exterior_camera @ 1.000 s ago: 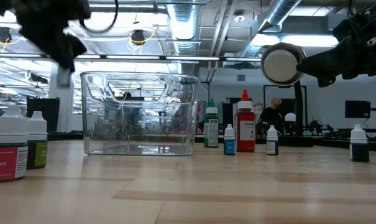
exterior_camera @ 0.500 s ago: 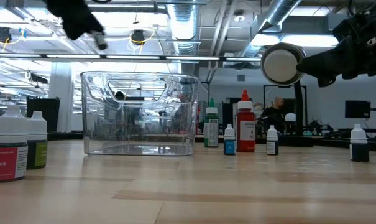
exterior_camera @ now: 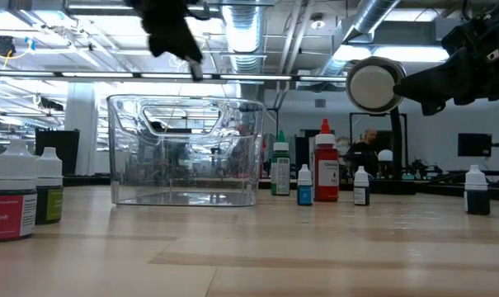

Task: Pick & Place food coloring
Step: Put the top small black food coloring bottle into the transparent bin

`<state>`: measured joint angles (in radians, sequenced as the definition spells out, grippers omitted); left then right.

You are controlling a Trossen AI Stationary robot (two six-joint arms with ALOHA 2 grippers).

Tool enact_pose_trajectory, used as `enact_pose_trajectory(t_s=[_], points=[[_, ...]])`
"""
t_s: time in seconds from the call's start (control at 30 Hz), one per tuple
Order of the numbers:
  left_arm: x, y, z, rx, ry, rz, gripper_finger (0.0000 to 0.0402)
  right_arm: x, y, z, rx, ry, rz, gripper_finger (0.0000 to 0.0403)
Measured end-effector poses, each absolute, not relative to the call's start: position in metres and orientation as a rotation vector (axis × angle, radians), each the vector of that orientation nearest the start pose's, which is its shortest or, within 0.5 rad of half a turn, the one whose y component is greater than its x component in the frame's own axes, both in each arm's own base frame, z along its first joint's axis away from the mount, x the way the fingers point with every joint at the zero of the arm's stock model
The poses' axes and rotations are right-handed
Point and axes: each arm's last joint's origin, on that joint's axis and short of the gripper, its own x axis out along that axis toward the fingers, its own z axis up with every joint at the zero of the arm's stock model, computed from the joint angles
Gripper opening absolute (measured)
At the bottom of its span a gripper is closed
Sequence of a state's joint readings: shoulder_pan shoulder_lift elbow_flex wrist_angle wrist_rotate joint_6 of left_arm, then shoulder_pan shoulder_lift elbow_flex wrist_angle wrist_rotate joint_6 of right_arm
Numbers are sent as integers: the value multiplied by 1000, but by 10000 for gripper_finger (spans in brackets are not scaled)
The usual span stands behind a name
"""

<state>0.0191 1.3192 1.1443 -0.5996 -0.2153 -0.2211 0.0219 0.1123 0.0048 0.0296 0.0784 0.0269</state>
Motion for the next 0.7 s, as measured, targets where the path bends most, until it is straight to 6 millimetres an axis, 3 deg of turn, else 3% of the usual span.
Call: enact_pose_trajectory(t_s=[0.33, 0.5, 0.7], points=[[341, 26, 285, -147, 962, 394, 44, 104, 0, 159, 23, 77, -58, 113], [352, 27, 262, -192, 1027, 448, 44, 104, 0, 159, 23, 77, -58, 113], [351, 26, 242, -201, 1086, 483, 44, 104, 0, 159, 23, 77, -58, 113]])
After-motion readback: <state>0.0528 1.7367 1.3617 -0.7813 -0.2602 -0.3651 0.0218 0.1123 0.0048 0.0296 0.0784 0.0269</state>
